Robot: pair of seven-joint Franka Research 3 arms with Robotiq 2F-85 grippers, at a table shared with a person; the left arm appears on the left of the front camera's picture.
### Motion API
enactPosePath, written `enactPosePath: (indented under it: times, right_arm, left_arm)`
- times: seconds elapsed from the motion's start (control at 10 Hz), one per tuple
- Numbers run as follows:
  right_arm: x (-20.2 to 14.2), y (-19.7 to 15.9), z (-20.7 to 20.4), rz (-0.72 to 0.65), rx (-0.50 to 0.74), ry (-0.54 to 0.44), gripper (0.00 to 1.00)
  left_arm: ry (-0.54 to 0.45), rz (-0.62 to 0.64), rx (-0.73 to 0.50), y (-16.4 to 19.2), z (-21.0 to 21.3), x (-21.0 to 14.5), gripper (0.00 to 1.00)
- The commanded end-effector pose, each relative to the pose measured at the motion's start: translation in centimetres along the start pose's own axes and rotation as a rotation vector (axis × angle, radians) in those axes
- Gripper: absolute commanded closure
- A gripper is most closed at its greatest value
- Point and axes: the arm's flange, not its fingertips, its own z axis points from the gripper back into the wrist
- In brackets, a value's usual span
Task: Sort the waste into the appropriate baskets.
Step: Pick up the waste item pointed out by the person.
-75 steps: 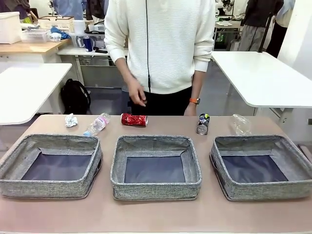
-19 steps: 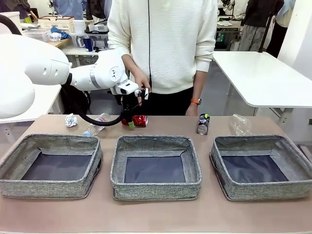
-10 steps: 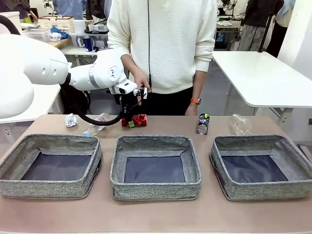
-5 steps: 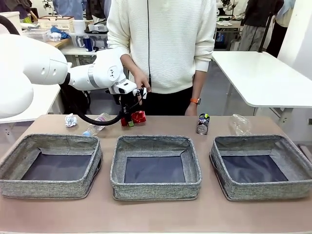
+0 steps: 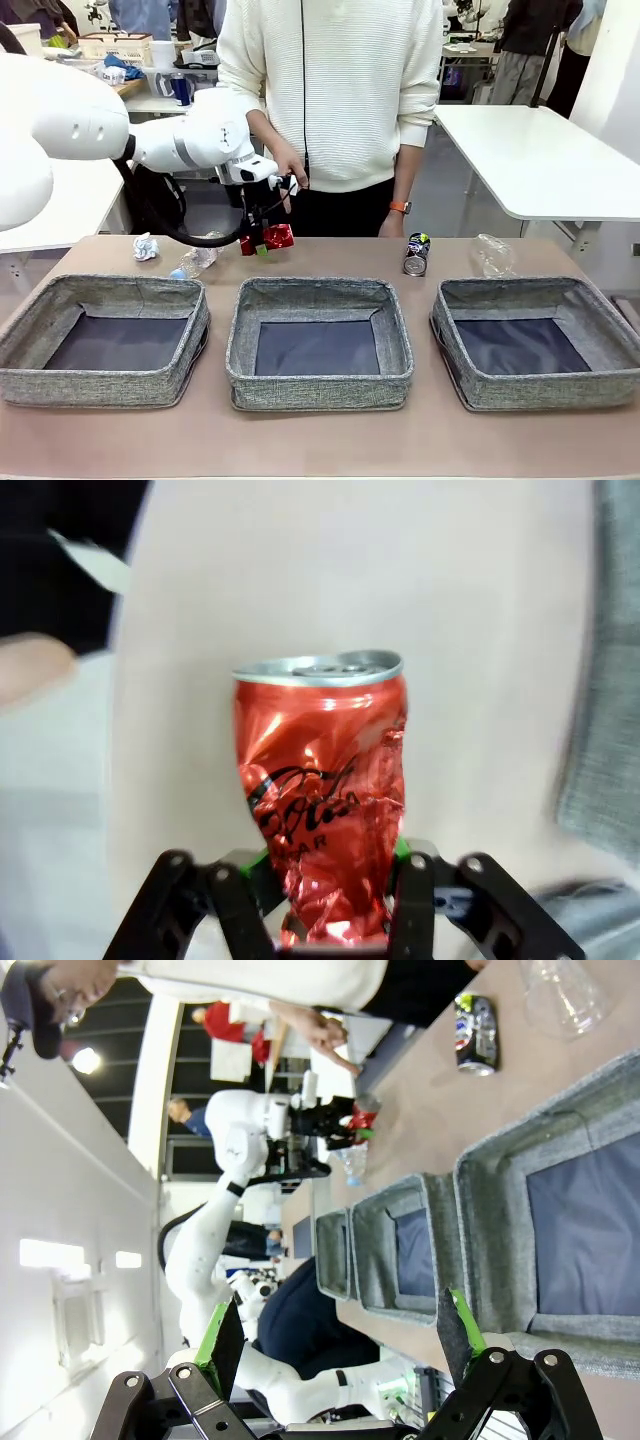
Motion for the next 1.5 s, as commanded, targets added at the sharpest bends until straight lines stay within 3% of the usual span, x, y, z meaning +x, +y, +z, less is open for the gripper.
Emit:
enactPosePath:
  times: [0.0, 0.1, 0.3, 0.4, 0.5, 0.6, 0.7, 1.2, 1.3, 1.4]
  right_arm:
    - [0.2, 0.3, 0.0, 0.001, 0.025, -0.008, 0.0]
    - [0.2, 0.3, 0.0, 0.001, 0.025, -0.008, 0.0]
    - [0.2, 0.3, 0.0, 0.001, 0.025, -0.008, 0.0]
    - [0.2, 0.3, 0.0, 0.001, 0.025, -0.008, 0.0]
    - [0.2, 0.3, 0.0, 0.001, 0.025, -0.008, 0.0]
    - [0.2, 0.3, 0.0, 0.001, 0.025, -0.008, 0.0]
    - [0.2, 0.3, 0.0, 0.001, 0.025, -0.008, 0.0]
    - [0.2, 0.3, 0.0, 0.001, 0.025, -0.008, 0.0]
    - [0.2, 0.3, 0.0, 0.001, 0.025, -0.008, 0.0]
    - [0.2, 0.3, 0.0, 0.001, 0.025, -0.008, 0.0]
  left_arm:
    - [0.016, 0.222, 0.002, -7.8, 5.9, -2.6, 1.0]
    - [-0.054, 0.277, -0.002, -11.4, 8.4, -3.5, 1.0]
    - [0.046, 0.319, -0.041, -17.4, 11.5, -6.2, 1.0]
    - [-0.018, 0.337, -0.07, -20.9, 13.5, -7.6, 1.0]
    - [-0.128, 0.344, 0.006, -24.2, 14.3, -8.4, 1.0]
    - [-0.203, 0.217, 0.036, -26.6, 14.8, -9.2, 1.0]
    - [-0.026, 0.34, -0.046, -21.1, 14.9, -6.5, 1.0]
    - [-0.026, 0.34, -0.046, -21.1, 14.9, -6.5, 1.0]
    - [-0.037, 0.326, -0.047, -20.7, 13.5, -6.6, 0.72]
    - [0.03, 0.47, -0.069, -22.1, 15.1, -4.5, 0.72]
